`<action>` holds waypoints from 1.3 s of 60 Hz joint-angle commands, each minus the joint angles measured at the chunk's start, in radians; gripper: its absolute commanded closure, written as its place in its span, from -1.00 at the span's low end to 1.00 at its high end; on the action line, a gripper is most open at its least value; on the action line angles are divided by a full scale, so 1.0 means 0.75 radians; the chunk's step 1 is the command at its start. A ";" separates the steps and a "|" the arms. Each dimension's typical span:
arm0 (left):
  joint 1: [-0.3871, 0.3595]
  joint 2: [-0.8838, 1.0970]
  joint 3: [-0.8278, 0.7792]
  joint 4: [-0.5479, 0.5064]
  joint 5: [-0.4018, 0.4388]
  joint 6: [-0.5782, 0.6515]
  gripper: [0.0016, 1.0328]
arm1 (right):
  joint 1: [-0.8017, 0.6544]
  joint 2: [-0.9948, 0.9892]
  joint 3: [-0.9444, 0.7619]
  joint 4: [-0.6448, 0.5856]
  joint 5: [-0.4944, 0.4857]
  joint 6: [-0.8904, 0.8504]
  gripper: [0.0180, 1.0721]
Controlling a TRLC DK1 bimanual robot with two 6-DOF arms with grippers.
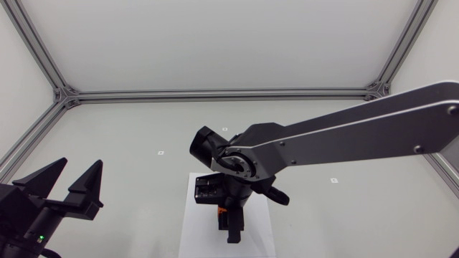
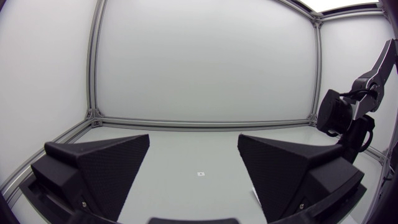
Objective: Pick up the orange 2x2 brick with the right arm and stack it on top of the green 2x2 brick in the center
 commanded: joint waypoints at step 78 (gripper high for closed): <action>-0.010 -0.003 -0.055 -0.013 -0.004 -0.027 -0.92 | -0.706 -1.160 -0.537 0.215 0.014 0.199 -0.92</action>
